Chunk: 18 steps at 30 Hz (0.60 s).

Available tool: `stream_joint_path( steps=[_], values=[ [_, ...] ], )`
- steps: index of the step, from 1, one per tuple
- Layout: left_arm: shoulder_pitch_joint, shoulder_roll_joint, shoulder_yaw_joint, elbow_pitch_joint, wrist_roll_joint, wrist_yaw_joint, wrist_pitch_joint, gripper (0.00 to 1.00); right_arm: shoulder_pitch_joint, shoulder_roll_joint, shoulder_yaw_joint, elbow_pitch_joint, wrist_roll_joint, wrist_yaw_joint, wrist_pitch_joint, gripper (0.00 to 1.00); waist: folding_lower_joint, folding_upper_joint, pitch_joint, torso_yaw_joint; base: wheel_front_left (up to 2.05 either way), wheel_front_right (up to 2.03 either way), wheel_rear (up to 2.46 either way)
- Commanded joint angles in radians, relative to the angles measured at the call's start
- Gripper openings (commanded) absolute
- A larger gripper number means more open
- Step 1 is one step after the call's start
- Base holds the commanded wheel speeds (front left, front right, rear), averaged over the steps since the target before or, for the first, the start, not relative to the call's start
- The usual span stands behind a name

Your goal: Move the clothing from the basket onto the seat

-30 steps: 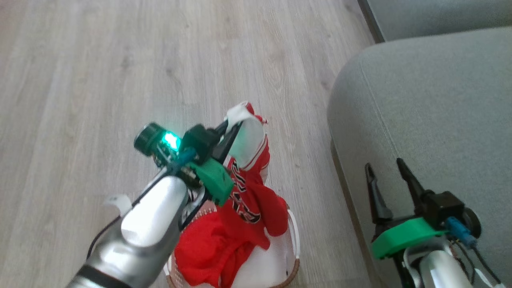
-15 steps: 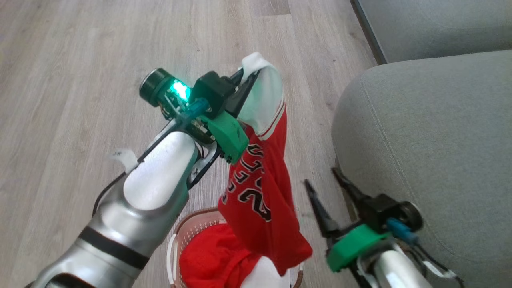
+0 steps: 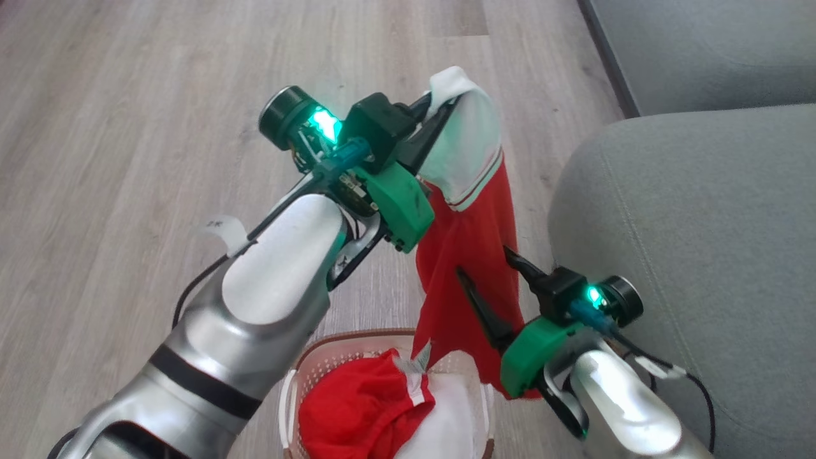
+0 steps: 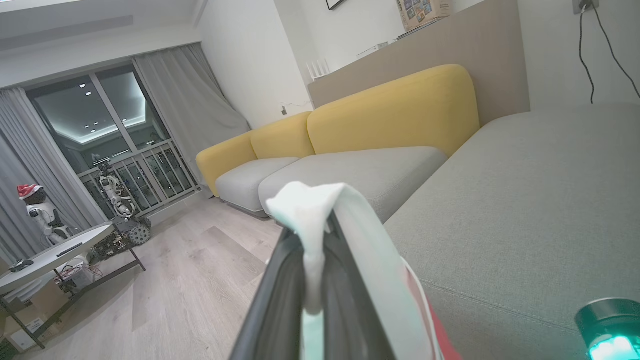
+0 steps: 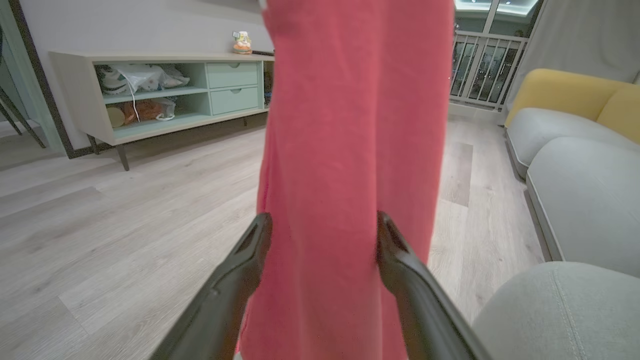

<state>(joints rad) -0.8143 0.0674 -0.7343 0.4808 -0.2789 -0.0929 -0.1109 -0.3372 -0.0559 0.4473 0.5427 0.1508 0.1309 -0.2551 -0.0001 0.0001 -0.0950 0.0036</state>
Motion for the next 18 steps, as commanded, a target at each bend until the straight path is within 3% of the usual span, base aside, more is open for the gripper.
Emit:
stream_joint_path(
  steps=[1, 6, 7, 9, 10, 11, 18],
  values=[
    [-0.074, 0.013, 0.032, -0.04, -0.01, 0.0, 0.004, 0.0, -0.07, 0.006, 0.024, -0.006, 0.01, 0.0, -0.007, 1.0, 0.0001, -0.0001, 0.0, 0.013, 0.0, 0.0, 0.0],
    [-0.068, 0.008, 0.021, -0.051, -0.021, -0.001, 0.003, 0.0, -0.12, 0.006, 0.054, 0.061, 0.033, 0.0, -0.007, 1.0, 0.0001, -0.0001, -0.002, 0.04, 0.0, 0.0, 0.0],
    [-0.066, 0.008, 0.018, -0.052, -0.022, 0.0, 0.004, 0.0, -0.13, 0.006, 0.062, 0.072, 0.042, 0.0, -0.007, 0.91, 0.0001, -0.0001, -0.002, 0.045, 0.0, 0.0, 0.0],
    [-0.059, 0.008, 0.015, -0.053, -0.026, 0.002, 0.005, 0.0, -0.146, 0.006, 0.074, 0.091, 0.055, 0.0, -0.007, 0.44, 0.0001, -0.0001, -0.002, 0.055, 0.0, 0.0, 0.0],
    [-0.055, 0.01, 0.015, -0.052, -0.028, 0.004, 0.005, 0.0, -0.152, 0.006, 0.077, 0.097, 0.059, 0.0, -0.007, 0.09, 0.0001, -0.0001, -0.002, 0.059, 0.0, 0.0, 0.0],
    [-0.051, 0.012, 0.015, -0.052, -0.029, 0.006, 0.005, 0.0, -0.157, 0.006, 0.078, 0.1, 0.062, 0.0, -0.007, 0.0, 0.0001, -0.0001, -0.002, 0.063, 0.0, 0.0, 0.0],
    [-0.01, 0.044, 0.03, -0.032, -0.05, 0.028, -0.002, 0.0, -0.158, 0.006, 0.083, 0.097, 0.069, 0.0, -0.007, 0.0, 0.0001, -0.0001, -0.004, 0.069, 0.0, 0.0, 0.0]
  ],
)
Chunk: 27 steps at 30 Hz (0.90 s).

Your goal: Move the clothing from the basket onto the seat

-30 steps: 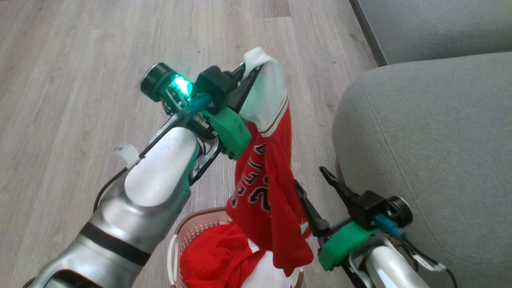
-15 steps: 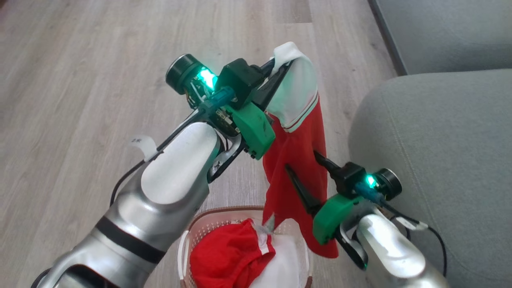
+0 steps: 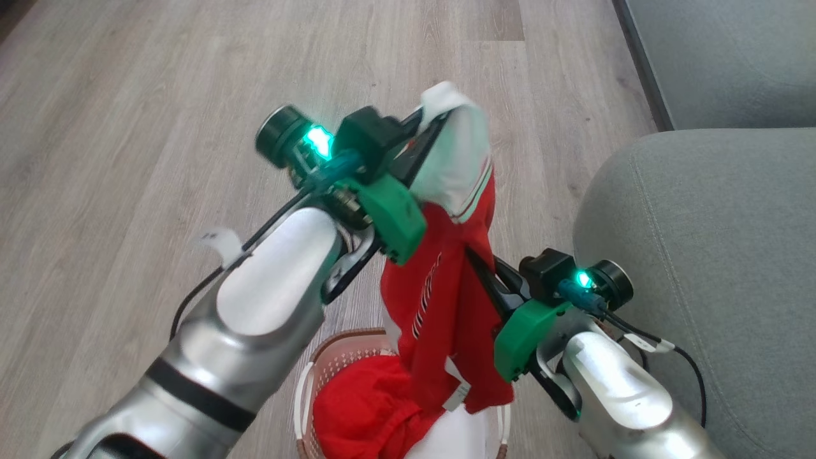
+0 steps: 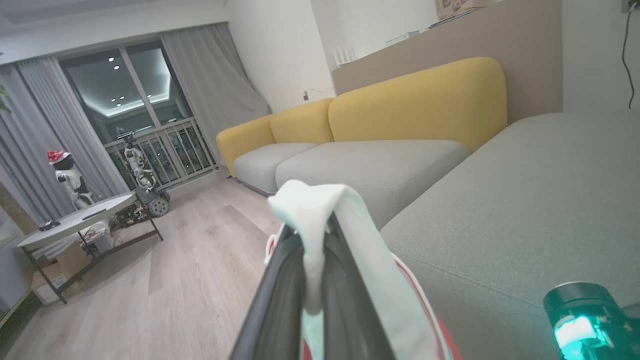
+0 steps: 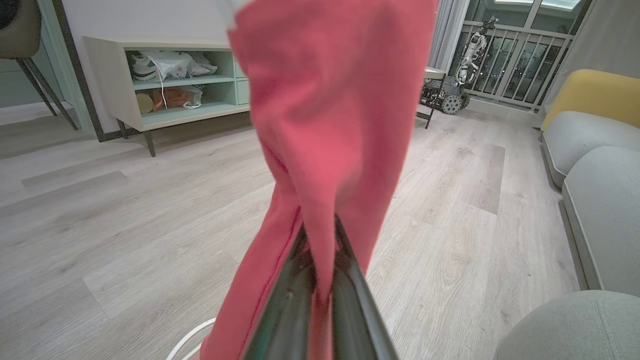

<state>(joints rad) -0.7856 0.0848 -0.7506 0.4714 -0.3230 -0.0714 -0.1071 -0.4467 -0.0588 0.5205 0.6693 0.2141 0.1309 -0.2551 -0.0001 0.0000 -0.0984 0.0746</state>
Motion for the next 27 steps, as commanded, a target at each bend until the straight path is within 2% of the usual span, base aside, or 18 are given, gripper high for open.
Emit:
stream_joint_path(
  steps=[1, 2, 3, 4, 5, 7, 17, 27],
  values=[
    [-0.032, 0.03, 0.05, -0.019, -0.01, 0.011, -0.008, 0.0, -0.048, 0.009, 0.007, -0.031, 0.005, 0.0, -0.007, 0.0, 0.0001, 0.0, -0.001, -0.004, 0.0, 0.0, 0.0],
    [-0.024, 0.034, 0.055, -0.015, -0.015, 0.015, -0.01, 0.1, -0.048, 0.009, 0.004, -0.032, 0.004, 0.0, -0.007, 0.0, 0.0001, 0.0, -0.001, -0.006, 0.0, 0.0, 0.0],
    [-0.016, 0.038, 0.06, -0.011, -0.022, 0.017, -0.011, 0.35, -0.048, 0.009, 0.0, -0.033, 0.002, 0.0, -0.007, 0.0, 0.0001, 0.0, -0.001, -0.01, 0.0, 0.0, 0.0],
    [-0.007, 0.042, 0.064, -0.006, -0.028, 0.019, -0.012, 0.47, -0.049, 0.009, -0.004, -0.035, -0.001, 0.0, -0.007, 0.0, 0.0001, 0.0, -0.002, -0.014, 0.0, 0.0, 0.0],
    [0.002, 0.047, 0.067, -0.002, -0.034, 0.021, -0.012, 0.76, -0.051, 0.009, -0.008, -0.036, -0.005, 0.0, -0.007, 0.0, 0.0001, 0.0, -0.002, -0.019, 0.0, 0.0, 0.0],
    [0.022, 0.055, 0.073, 0.009, -0.046, 0.024, -0.012, 1.0, -0.055, 0.009, -0.021, -0.037, -0.015, 0.0, -0.007, 0.0, 0.0001, 0.0, -0.002, -0.03, 0.0, 0.0, 0.0],
    [0.135, 0.068, 0.098, 0.048, -0.097, 0.053, -0.068, 1.0, -0.075, -0.034, -0.108, -0.073, -0.051, 0.0, -0.007, 0.0, 0.0001, 0.0, 0.002, -0.119, 0.0, 0.0, 0.0],
    [0.221, 0.062, 0.109, 0.055, -0.116, 0.072, -0.131, 1.0, -0.116, -0.102, -0.151, -0.123, -0.071, 0.0, -0.007, 0.0, 0.0001, 0.0, 0.024, -0.278, 0.0, 0.0, 0.0]
  ],
)
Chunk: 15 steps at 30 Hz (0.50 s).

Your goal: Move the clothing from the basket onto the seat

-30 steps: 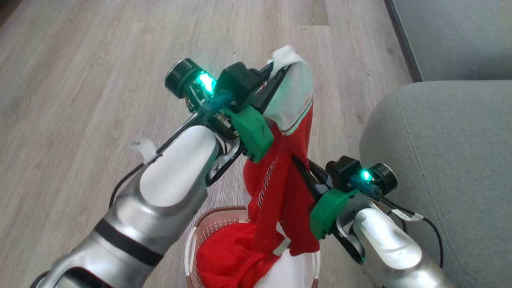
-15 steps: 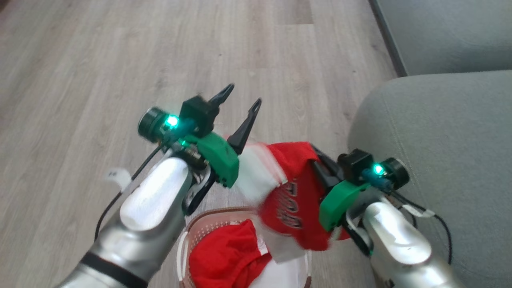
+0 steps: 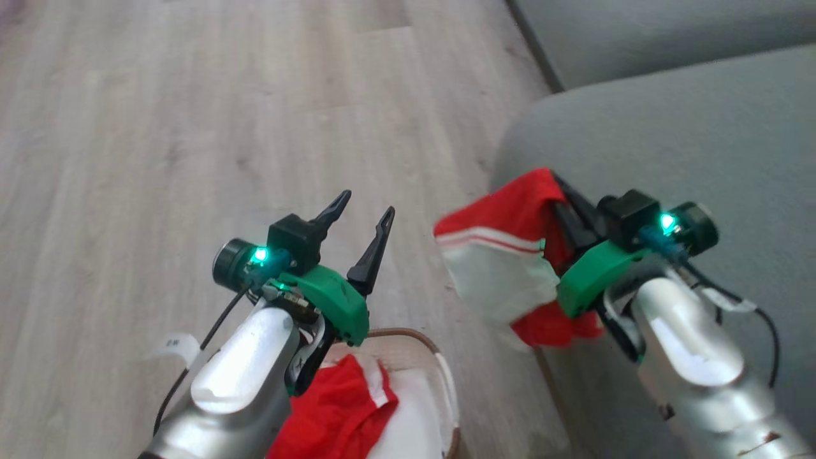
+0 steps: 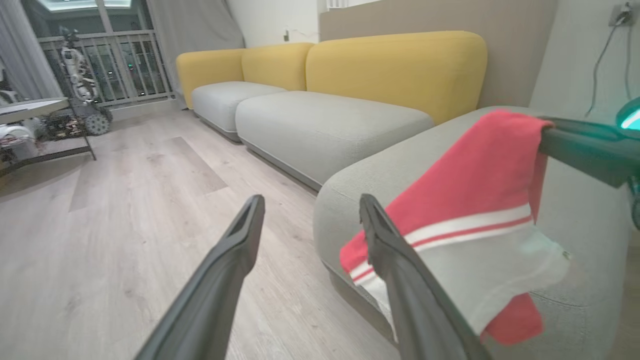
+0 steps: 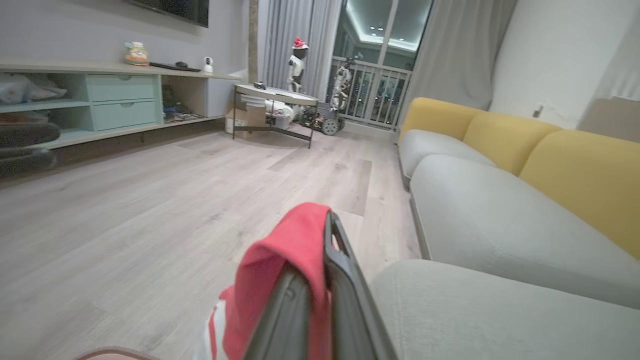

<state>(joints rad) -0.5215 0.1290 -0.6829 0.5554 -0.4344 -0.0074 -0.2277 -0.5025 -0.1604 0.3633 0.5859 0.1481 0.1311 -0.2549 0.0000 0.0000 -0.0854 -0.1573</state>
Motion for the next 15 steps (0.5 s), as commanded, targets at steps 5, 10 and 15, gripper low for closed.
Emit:
stream_joint_path(
  steps=[5, 10, 15],
  values=[
    [-0.022, 0.003, 0.042, -0.03, -0.006, 0.009, -0.023, 1.0, -0.084, -0.025, 0.008, -0.06, -0.005, 0.0, -0.007, 0.0, 0.0, 0.0, 0.025, -0.116, 0.0, 0.0, 0.0],
    [-0.001, -0.015, 0.041, -0.033, 0.0, 0.01, -0.031, 1.0, -0.119, -0.055, 0.025, -0.086, 0.002, 0.0, -0.007, 0.0, 0.0, 0.0, 0.045, -0.197, 0.0, 0.0, 0.0],
    [0.013, -0.03, 0.034, -0.036, 0.013, 0.006, -0.033, 1.0, -0.151, -0.082, 0.037, -0.111, 0.021, 0.0, -0.007, 0.0, 0.0, 0.0, 0.07, -0.257, 0.0, 0.0, 0.0]
  ],
)
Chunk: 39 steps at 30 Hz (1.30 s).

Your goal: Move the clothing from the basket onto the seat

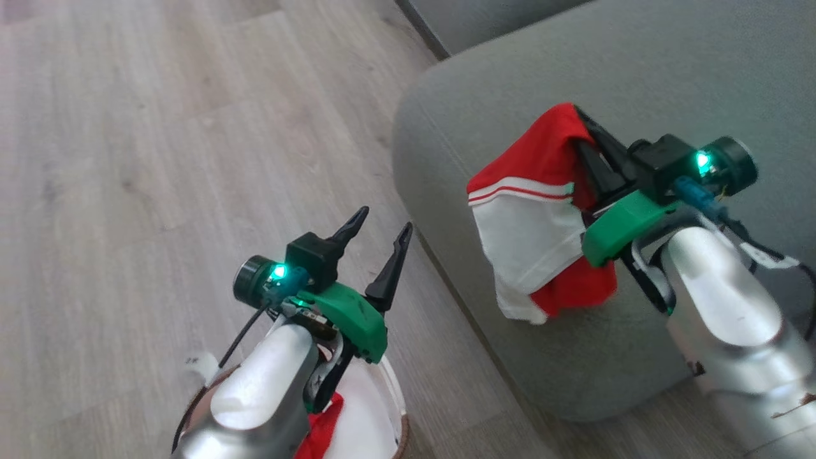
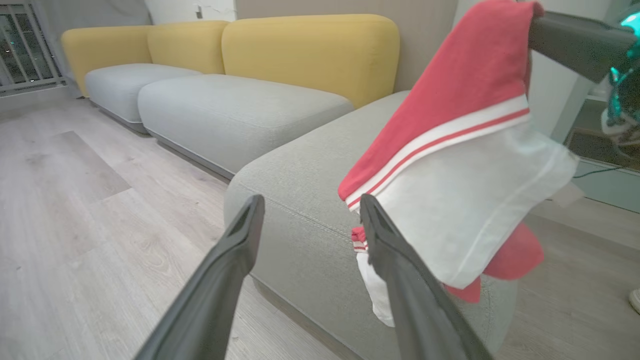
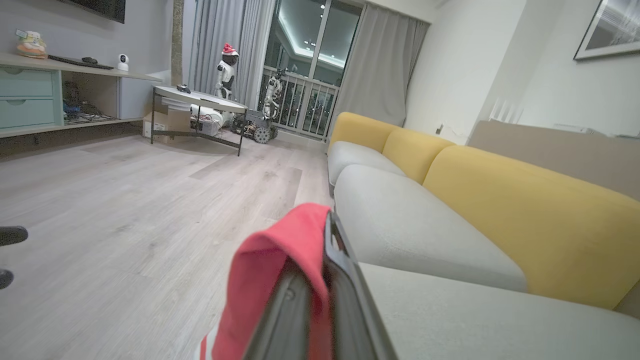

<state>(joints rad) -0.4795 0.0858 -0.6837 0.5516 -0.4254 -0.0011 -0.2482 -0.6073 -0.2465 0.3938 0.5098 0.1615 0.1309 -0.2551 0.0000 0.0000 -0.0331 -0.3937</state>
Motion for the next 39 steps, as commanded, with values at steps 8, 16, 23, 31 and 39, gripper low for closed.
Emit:
stream_joint_path(
  steps=[8, 16, 23, 31, 39],
  values=[
    [-0.041, 0.002, 0.025, -0.047, 0.048, -0.014, -0.013, 1.0, -0.081, -0.039, 0.009, -0.044, 0.028, 0.0, -0.007, 0.0, 0.0, 0.0, 0.067, -0.032, 0.0, 0.0, 0.0],
    [-0.06, 0.005, 0.035, -0.089, 0.089, -0.01, -0.013, 1.0, -0.216, -0.097, -0.001, 0.0, 0.058, 0.0, -0.007, 0.0, 0.0, 0.0, 0.167, 0.044, 0.0, 0.0, 0.0],
    [-0.125, 0.039, 0.037, -0.134, 0.135, -0.005, -0.013, 1.0, -0.45, -0.187, -0.043, 0.08, 0.095, 0.0, 0.0, 0.0, 0.0, 0.0, 0.333, 0.126, 0.0, 0.0, 0.0],
    [-0.206, 0.088, 0.046, -0.212, 0.178, 0.01, 0.0, 1.0, -0.721, -0.307, -0.142, 0.199, 0.044, 0.0, 0.01, 0.0, 0.0, 0.0, 0.522, 0.206, 0.0, 0.0, 0.0],
    [-0.25, 0.112, 0.043, -0.286, 0.203, 0.024, 0.027, 1.0, -0.83, -0.343, -0.287, 0.307, -0.071, 0.0, -0.001, 0.0, 0.0, 0.0, 0.65, 0.255, 0.0, 0.0, 0.0]
  ],
)
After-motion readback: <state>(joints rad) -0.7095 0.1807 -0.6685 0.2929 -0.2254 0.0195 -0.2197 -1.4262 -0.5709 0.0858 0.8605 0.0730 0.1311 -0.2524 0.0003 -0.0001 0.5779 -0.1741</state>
